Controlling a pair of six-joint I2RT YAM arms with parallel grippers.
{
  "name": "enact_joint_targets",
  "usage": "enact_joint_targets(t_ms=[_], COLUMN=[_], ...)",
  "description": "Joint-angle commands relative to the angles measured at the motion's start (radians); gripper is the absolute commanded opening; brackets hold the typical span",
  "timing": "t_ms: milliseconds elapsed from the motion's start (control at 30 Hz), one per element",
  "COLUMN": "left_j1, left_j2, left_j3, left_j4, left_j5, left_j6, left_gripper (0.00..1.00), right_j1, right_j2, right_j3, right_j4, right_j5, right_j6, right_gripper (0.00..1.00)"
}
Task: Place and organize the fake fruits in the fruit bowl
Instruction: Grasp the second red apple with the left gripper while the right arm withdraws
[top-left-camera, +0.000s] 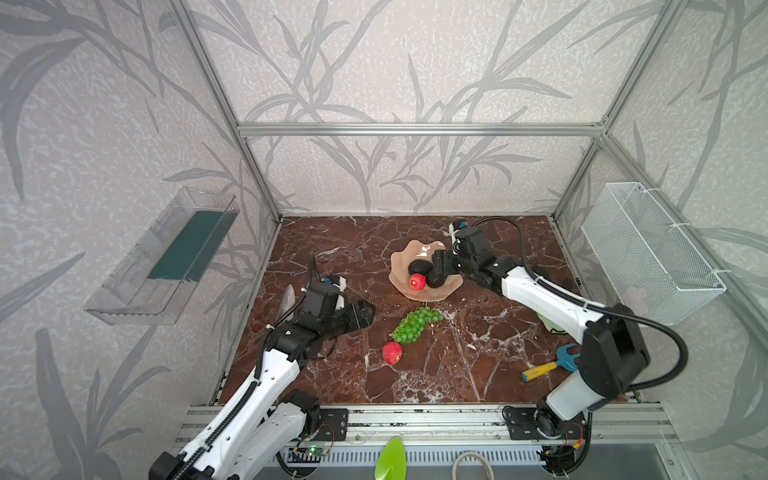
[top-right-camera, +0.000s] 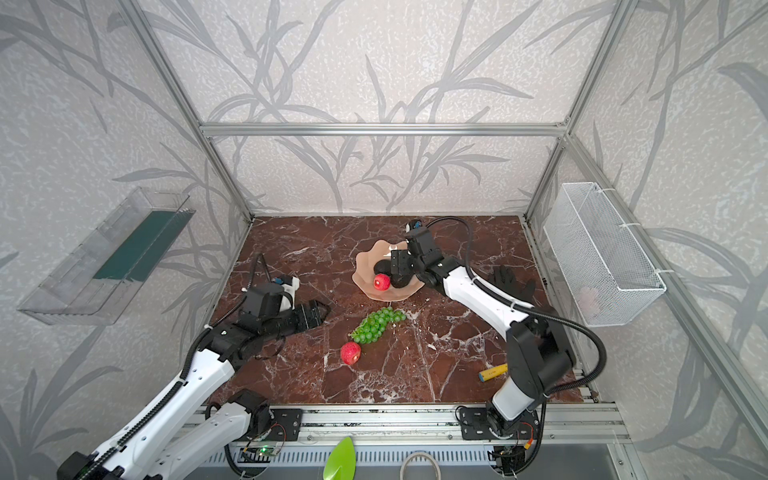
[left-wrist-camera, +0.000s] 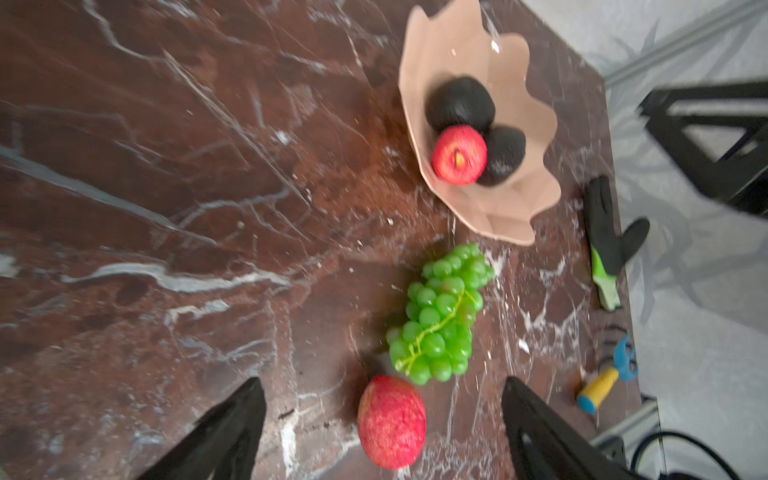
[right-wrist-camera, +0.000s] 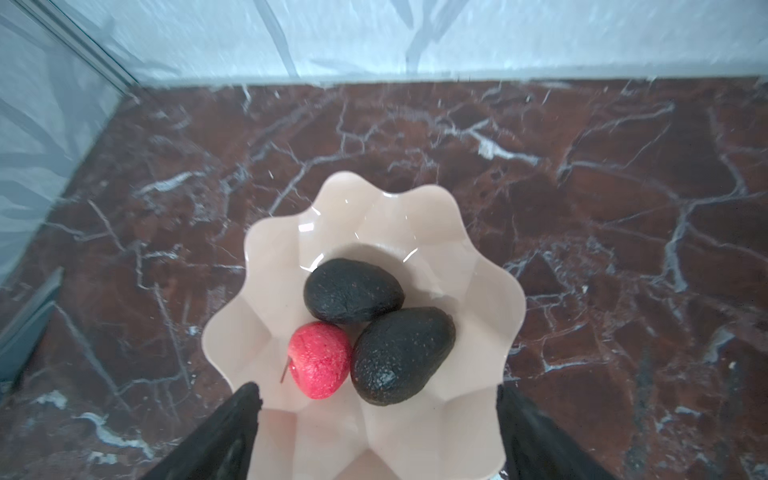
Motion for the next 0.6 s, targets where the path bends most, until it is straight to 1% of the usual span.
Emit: enact_joint_targets(t_ms=[0, 133, 333, 433, 567], left_j1=[-0.088, -0.196, -0.329, -0.369, -0.389], left_j2=[0.013, 0.050, 0.146, 0.222, 0.319], left_j3=[-0.030, -0.038, -0.025, -0.006, 0.025], left_j4=[-0.073, -0.083, -0.057, -0.048, -0.060], left_j5=[-0.030, -0.053, -0.108, -0.136, -0.134], left_j6=[-0.007, -0.002, 0.027, 0.037, 0.050], left_gripper=[0.89, 0.90, 0.91, 0.91, 0.91], right_j1=[-0.004, -0.004, -0.005, -0.005, -0.006], right_j2=[-0.079, -0.154, -0.204, -0.224, -0.254], right_j3=[-0.077, -0.156, -0.233, -0.259, -0.285], right_j4=[0.062, 0.073, 0.083, 0.088, 0.091], right_j5=[0.034, 0.057, 0.063, 0.063, 0.076], right_j6=[0.002, 0.008, 0.008, 0.012, 0.006], right_gripper=[0.89, 0.90, 0.91, 0.91, 0.91])
